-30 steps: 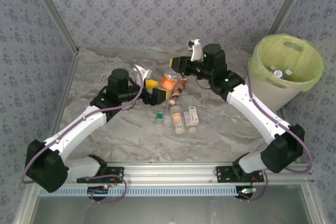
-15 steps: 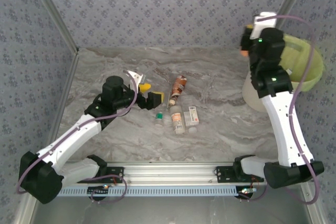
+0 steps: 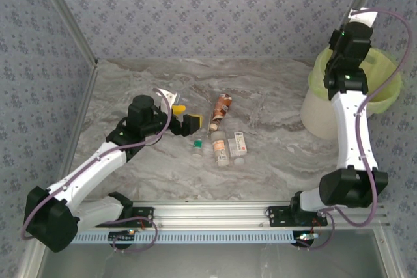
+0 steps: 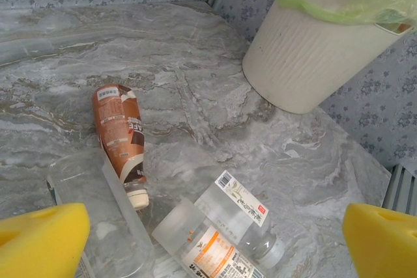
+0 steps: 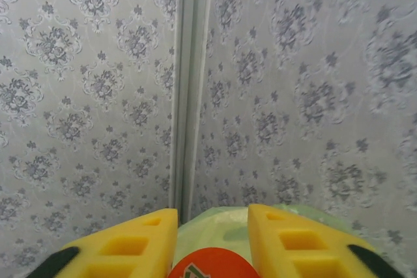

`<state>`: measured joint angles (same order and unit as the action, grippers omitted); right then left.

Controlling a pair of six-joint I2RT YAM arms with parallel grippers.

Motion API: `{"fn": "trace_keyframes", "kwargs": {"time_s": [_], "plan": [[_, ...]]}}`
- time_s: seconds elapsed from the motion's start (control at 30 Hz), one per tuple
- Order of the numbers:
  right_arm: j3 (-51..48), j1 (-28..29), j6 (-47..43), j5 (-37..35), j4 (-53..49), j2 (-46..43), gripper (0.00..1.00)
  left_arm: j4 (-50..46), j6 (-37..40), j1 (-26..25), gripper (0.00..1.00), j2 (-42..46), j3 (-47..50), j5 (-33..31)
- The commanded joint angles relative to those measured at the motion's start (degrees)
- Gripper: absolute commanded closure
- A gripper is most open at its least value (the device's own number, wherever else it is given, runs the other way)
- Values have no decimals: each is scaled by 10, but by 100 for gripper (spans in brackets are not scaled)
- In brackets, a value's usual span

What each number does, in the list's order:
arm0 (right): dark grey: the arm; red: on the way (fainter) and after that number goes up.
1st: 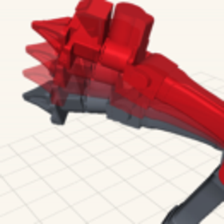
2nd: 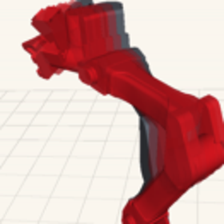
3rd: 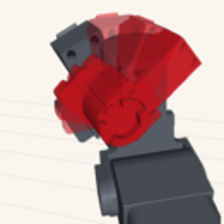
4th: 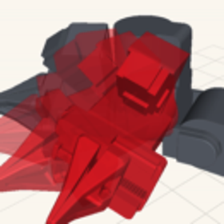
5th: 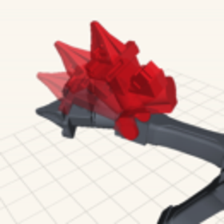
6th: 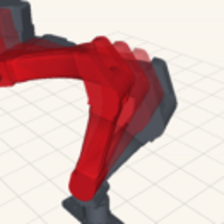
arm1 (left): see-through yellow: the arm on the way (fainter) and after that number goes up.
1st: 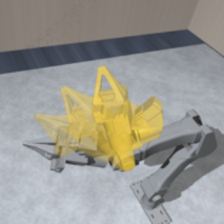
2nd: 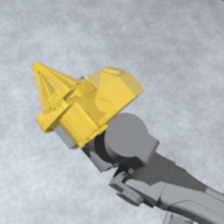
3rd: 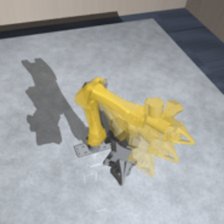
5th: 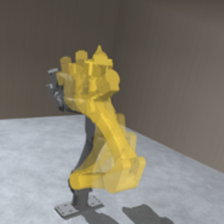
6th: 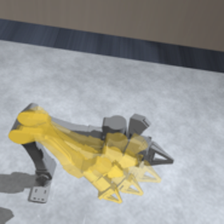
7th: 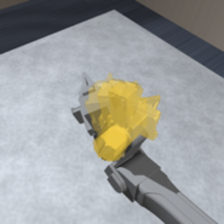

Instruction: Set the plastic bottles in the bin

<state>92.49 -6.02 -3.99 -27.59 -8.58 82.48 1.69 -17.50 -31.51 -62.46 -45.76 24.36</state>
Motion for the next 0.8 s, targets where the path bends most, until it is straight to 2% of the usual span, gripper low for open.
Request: {"fn": "trace_keyframes", "kwargs": {"time_s": [0.0,0.13,0.5,0.57,0.67,0.77], "plan": [[53,-5,29,-21,-25,26,44,9,-2,4,1,0,-8,-5],[81,-12,53,41,-74,38,29,2,0,4,1,3,-6,-17],[77,-12,80,114,-124,-3,18,-20,-11,7,0,-24,-13,-63],[73,-12,84,135,-132,-12,13,-34,-15,6,1,-35,-21,-79],[63,-10,93,164,-139,-25,0,-47,-26,7,1,-54,-30,-92],[48,-7,101,178,-138,-38,0,-52,-45,8,1,-70,-36,-105]]}}
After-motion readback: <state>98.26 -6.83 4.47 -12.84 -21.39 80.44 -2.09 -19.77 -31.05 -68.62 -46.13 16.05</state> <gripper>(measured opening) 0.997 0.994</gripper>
